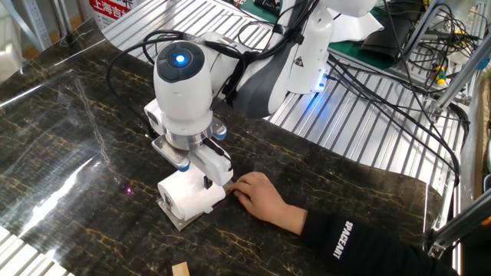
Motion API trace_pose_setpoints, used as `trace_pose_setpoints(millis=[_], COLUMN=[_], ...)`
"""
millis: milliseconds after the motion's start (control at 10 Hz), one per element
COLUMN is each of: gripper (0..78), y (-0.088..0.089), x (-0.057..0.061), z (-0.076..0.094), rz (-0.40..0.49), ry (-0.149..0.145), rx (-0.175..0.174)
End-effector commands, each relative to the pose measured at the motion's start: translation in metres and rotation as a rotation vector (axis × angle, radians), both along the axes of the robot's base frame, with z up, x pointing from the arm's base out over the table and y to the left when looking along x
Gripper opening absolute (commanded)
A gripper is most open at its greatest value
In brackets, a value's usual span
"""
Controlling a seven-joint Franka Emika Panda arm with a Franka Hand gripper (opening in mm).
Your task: Take the roll of paper down from the shelf
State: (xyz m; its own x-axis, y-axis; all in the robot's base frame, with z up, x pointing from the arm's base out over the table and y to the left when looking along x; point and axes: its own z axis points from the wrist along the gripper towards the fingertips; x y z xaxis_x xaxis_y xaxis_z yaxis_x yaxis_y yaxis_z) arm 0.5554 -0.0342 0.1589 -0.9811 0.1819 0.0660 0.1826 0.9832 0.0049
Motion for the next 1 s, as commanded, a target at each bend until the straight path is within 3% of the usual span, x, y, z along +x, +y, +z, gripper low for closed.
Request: trace_pose_setpoints(millis=[100, 900, 1000], gripper=[77.4, 77.4, 77.4], y=[0.0, 0.001, 0.002], x=[0.004, 0.014, 0.016], z=[0.0, -0.005, -0.011], rz=[-0.083, -0.116, -0.137], ry=[-0.013, -0.039, -0.054], rx=[-0.006, -0.011, -0.012])
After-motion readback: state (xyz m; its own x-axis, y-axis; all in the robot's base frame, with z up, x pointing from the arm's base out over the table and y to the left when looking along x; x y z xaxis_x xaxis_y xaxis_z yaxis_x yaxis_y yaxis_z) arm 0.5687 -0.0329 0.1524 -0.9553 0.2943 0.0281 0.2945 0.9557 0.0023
